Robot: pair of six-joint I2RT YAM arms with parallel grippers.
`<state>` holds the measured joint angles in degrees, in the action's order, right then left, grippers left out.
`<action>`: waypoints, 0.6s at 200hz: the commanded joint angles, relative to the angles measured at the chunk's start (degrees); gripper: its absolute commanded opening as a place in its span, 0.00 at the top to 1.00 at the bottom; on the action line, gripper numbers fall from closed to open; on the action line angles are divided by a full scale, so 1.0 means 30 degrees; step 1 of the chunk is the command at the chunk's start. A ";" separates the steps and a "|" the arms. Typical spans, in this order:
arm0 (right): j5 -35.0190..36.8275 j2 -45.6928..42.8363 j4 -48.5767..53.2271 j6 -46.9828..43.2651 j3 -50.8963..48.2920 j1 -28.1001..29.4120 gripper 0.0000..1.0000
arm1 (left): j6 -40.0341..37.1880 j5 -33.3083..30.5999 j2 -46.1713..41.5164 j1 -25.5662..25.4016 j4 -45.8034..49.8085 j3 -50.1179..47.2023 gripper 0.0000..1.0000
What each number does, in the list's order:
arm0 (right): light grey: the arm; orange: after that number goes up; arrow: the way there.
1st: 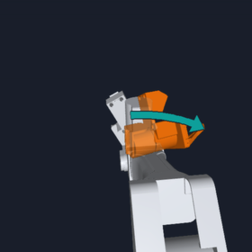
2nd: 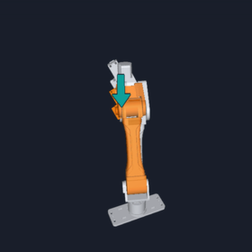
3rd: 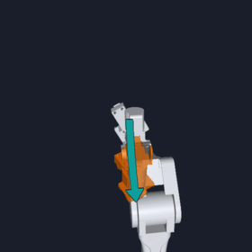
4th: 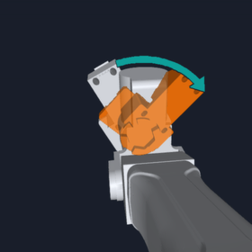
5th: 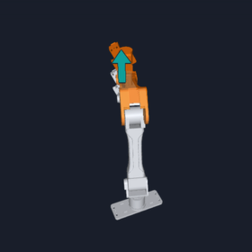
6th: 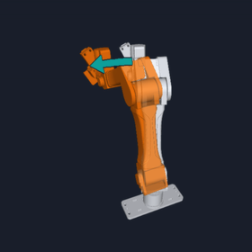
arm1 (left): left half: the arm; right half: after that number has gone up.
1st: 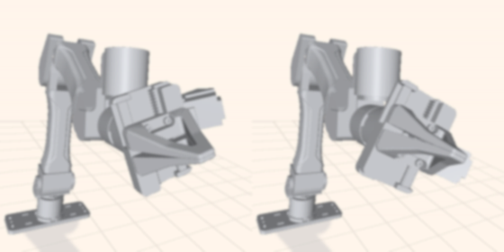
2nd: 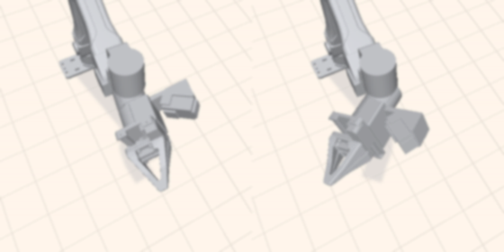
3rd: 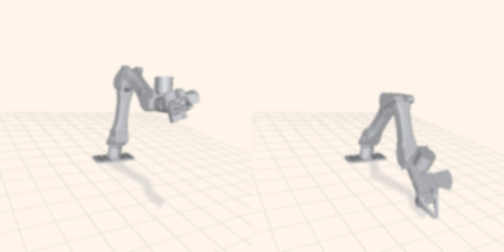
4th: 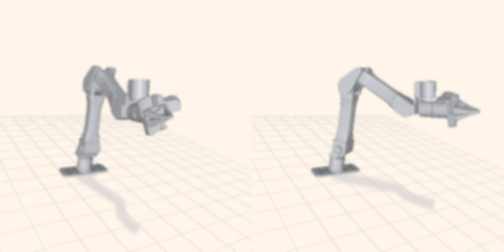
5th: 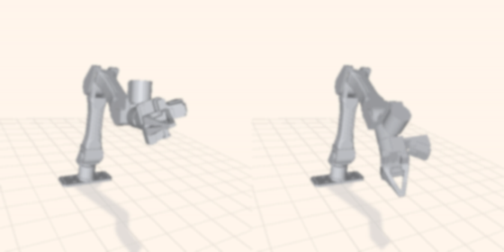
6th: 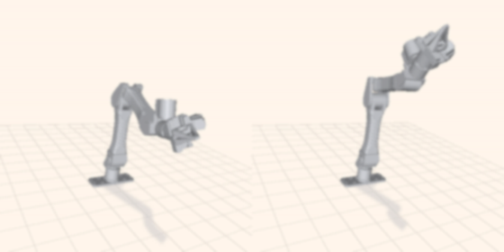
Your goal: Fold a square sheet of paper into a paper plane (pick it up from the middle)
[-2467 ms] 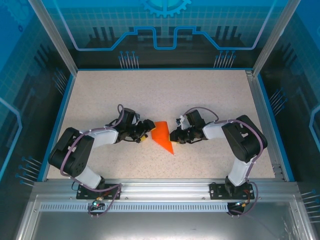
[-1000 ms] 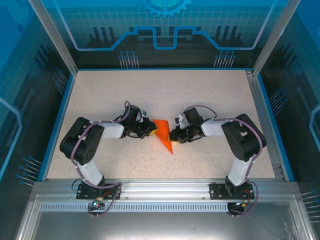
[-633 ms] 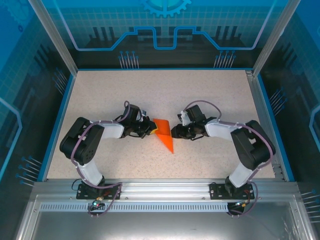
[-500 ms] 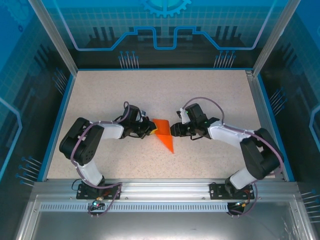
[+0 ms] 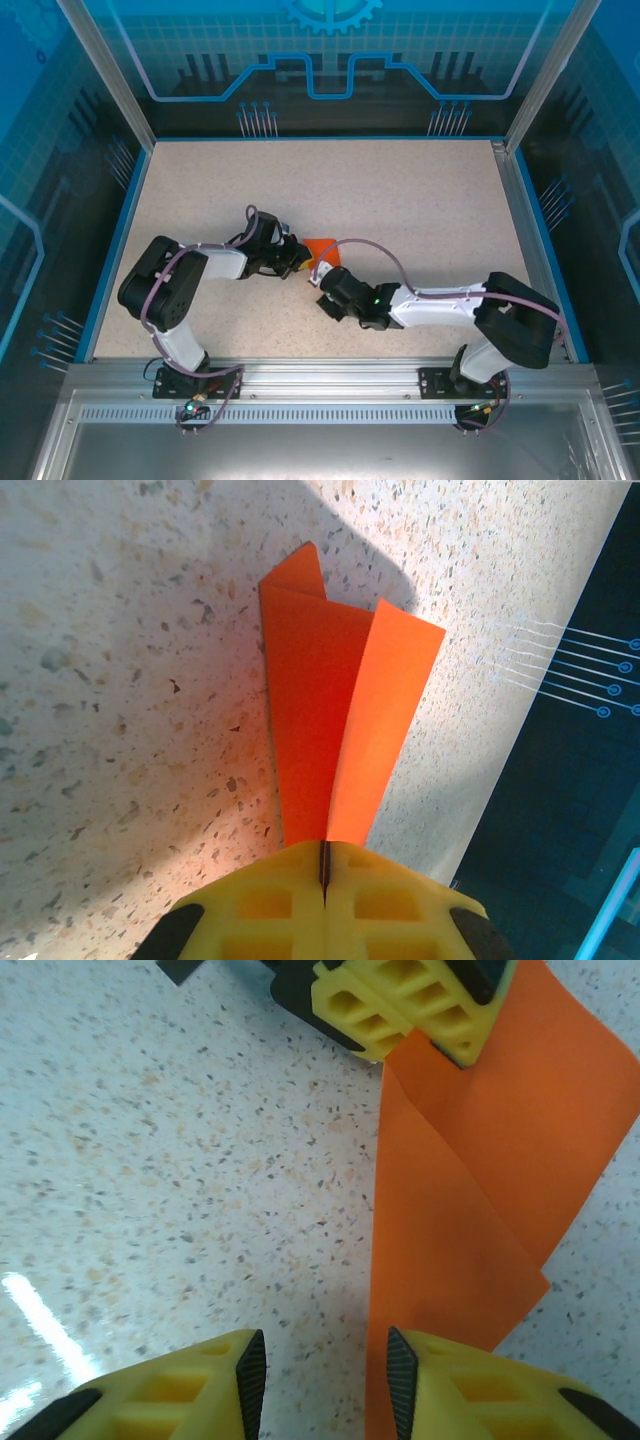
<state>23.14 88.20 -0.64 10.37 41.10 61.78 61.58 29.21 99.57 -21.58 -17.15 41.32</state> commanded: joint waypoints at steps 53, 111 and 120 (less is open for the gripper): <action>0.4272 0.2792 -0.0839 -0.1417 0.1149 0.0926 0.65 | 0.0119 -0.0008 -0.0637 -0.0100 -0.0331 -0.0100 0.95; 0.4615 0.3380 -0.0517 -0.1435 0.1511 0.0915 0.73 | 0.0097 0.0051 -0.0641 -0.0093 -0.0275 -0.0132 0.95; 0.4622 0.3367 -0.0503 -0.1421 0.1560 0.0911 0.73 | 0.0095 0.0062 -0.0642 -0.0078 -0.0256 -0.0105 0.95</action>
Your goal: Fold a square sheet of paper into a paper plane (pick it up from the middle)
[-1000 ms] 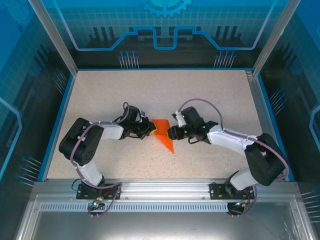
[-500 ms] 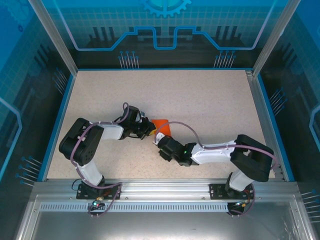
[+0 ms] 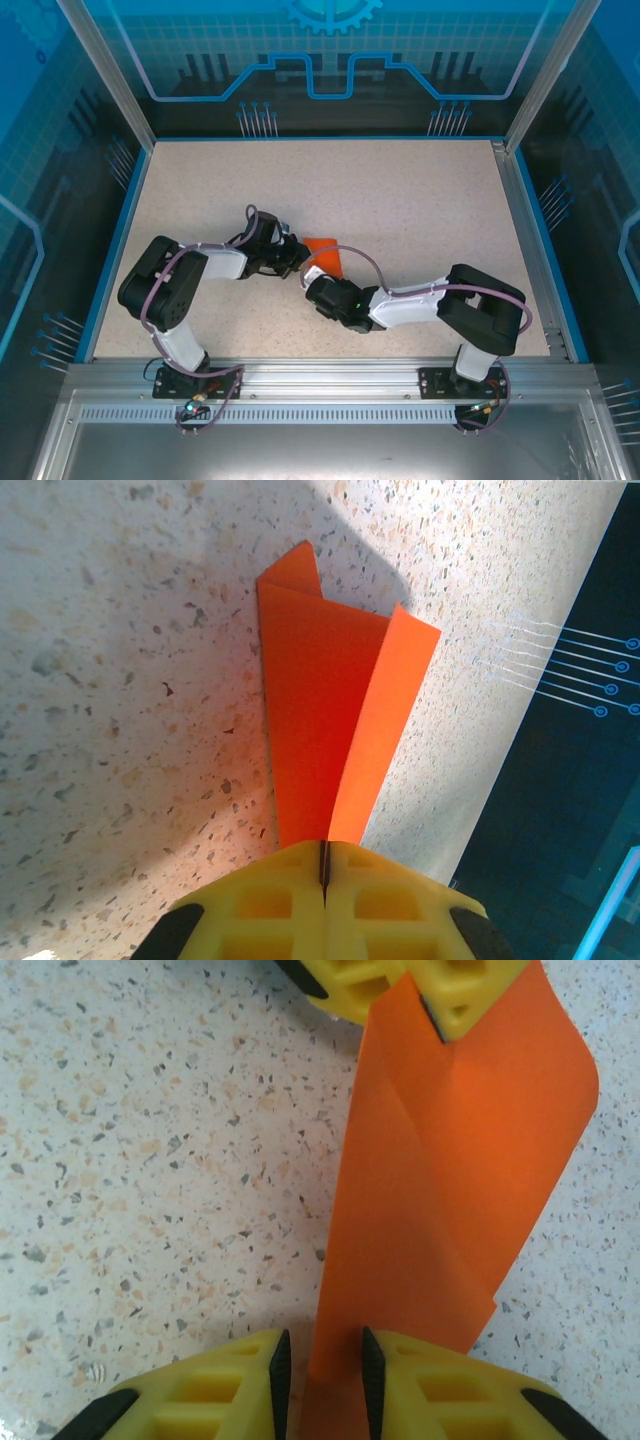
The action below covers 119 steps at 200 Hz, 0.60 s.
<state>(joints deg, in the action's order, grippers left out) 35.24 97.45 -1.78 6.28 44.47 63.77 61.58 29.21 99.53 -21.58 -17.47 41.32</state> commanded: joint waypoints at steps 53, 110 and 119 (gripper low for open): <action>0.1226 0.0564 0.0198 0.0044 0.0525 0.0249 0.74 | 0.0095 0.0054 -0.0744 -0.0093 -0.0051 -0.0102 0.94; 0.1217 0.0529 -0.0065 0.0248 0.0471 0.0235 0.84 | 0.0014 0.0059 -0.0678 -0.0086 0.0137 0.0002 0.95; 0.1201 0.0580 -0.0057 0.0306 0.0516 0.0190 0.86 | 0.0011 0.0074 -0.0712 -0.0098 0.0167 0.0023 0.94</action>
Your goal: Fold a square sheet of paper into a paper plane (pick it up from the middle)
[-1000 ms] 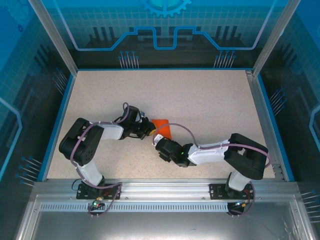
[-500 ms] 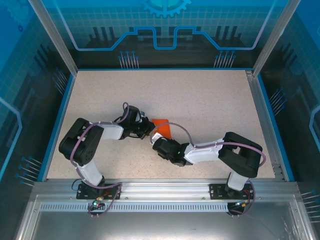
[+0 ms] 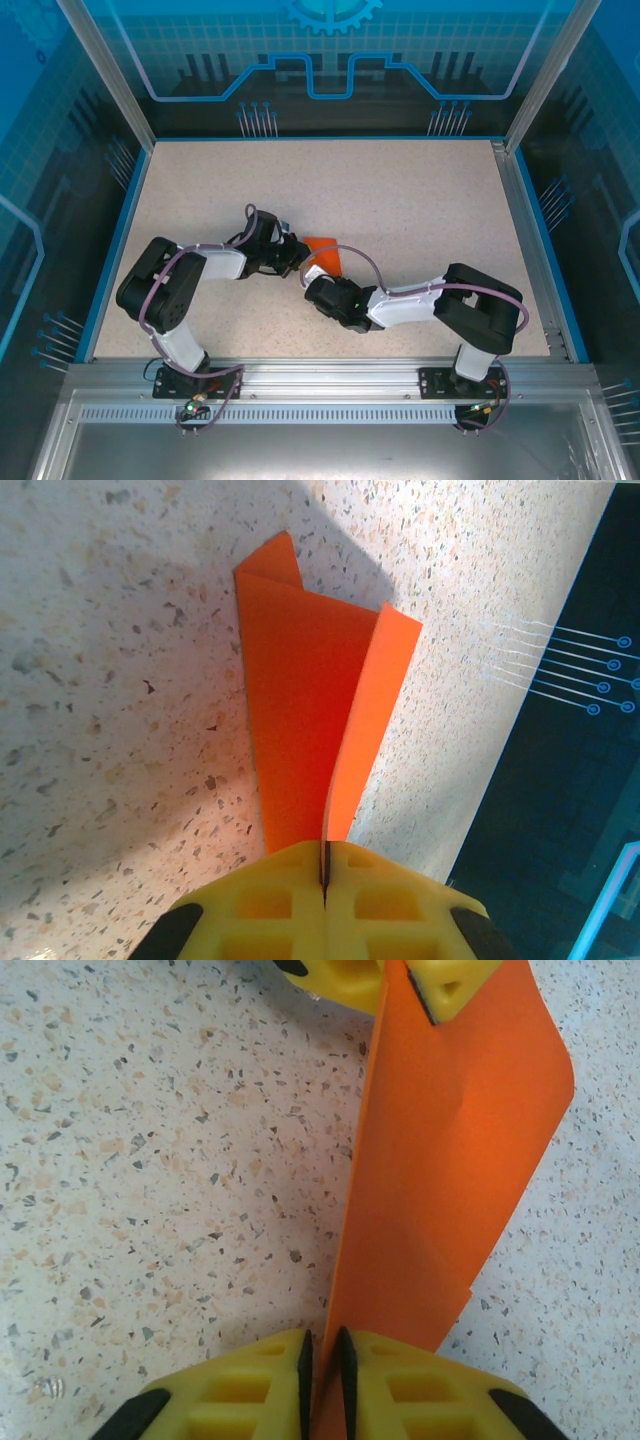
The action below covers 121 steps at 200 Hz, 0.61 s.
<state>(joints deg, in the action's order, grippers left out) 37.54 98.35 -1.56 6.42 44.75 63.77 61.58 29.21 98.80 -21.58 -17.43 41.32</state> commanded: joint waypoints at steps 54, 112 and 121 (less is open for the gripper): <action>-0.0727 0.0076 -0.0318 0.0193 0.0238 -0.0249 0.97 | -0.0298 -0.0210 -0.0796 -0.0085 0.0893 0.0063 0.75; -0.5353 -0.1573 -0.1842 -0.0334 -0.1074 -0.2082 1.00 | -0.1080 -0.1824 -0.1987 -0.0084 0.3297 0.0282 0.36; -0.5988 -0.1816 -0.2031 -0.0224 -0.1316 -0.2465 1.00 | -0.1140 -0.1958 -0.2083 -0.0100 0.3534 0.0311 0.33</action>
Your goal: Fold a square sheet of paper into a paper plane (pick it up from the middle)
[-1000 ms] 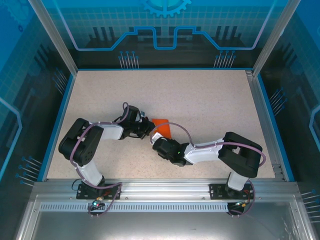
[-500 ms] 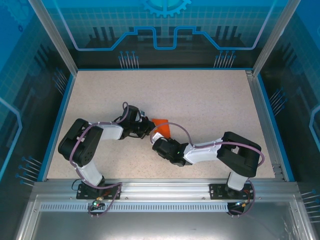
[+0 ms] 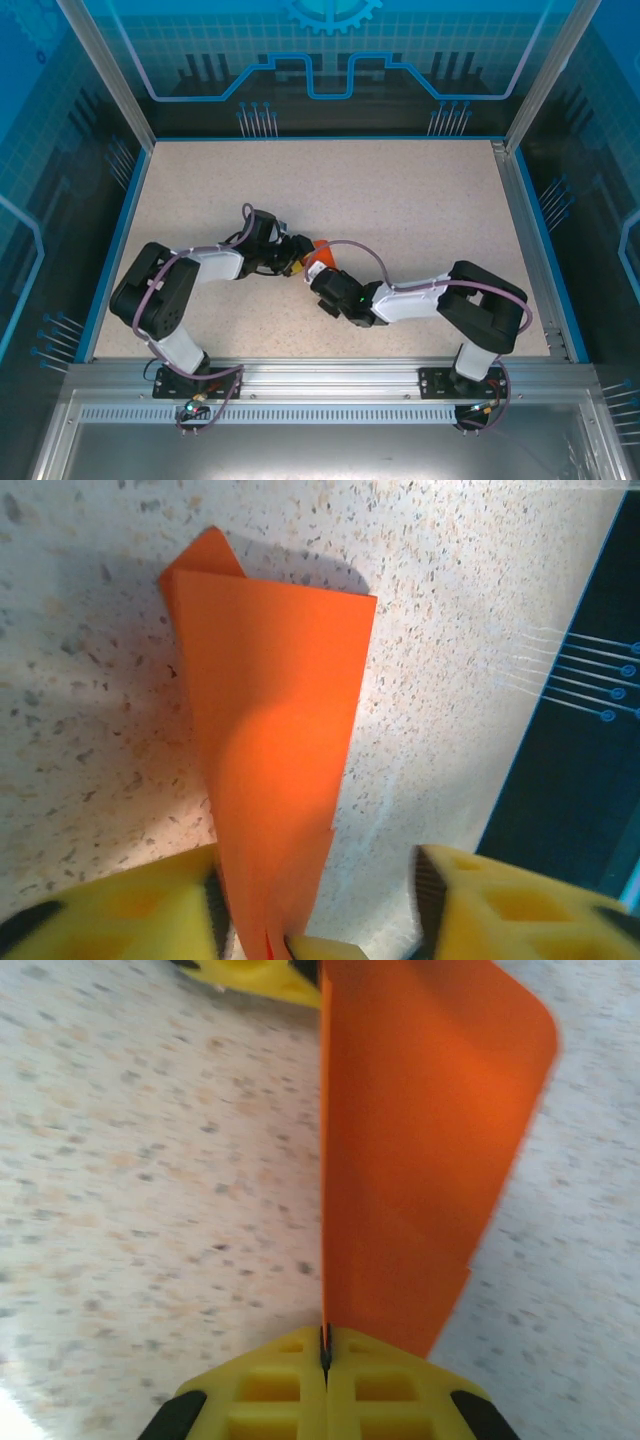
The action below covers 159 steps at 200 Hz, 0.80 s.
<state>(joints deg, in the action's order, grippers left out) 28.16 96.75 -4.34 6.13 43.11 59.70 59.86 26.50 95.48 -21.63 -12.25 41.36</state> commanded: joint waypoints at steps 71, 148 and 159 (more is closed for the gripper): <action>-0.5731 -0.1845 -0.2936 -0.0333 -0.2386 -0.2594 1.00 | -0.0586 -0.0639 0.0030 -0.0076 0.1784 0.0851 0.38; -0.7370 -0.1620 -0.3612 0.0812 -0.2756 -0.3454 1.00 | -0.0801 -0.0921 0.0255 -0.0067 0.2789 0.1233 0.58; -0.7893 -0.1605 -0.3593 0.1004 -0.2816 -0.3702 1.00 | -0.0816 -0.0956 0.0114 -0.0078 0.2823 0.1198 0.58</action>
<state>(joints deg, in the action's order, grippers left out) 8.60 91.94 -13.26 6.96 35.55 50.24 58.15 24.21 95.79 -21.63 -6.11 43.66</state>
